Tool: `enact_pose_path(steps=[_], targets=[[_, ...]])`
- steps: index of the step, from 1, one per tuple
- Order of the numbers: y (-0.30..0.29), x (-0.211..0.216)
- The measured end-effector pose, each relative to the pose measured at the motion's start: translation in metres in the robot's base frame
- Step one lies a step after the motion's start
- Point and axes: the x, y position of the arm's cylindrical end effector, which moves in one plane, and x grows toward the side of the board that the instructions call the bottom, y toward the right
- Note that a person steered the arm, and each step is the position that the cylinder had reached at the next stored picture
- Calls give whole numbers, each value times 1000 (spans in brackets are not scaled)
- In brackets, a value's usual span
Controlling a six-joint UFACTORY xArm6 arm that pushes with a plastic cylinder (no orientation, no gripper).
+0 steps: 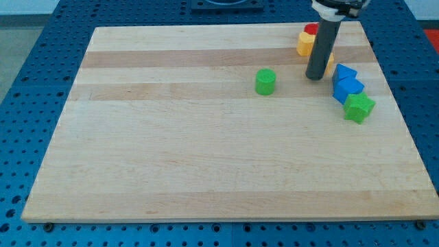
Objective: Move the yellow hexagon closer to red star
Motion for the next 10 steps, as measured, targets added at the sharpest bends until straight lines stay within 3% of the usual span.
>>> enact_pose_path(steps=[6, 8, 10], targets=[[52, -19], [53, -43], [53, -32]])
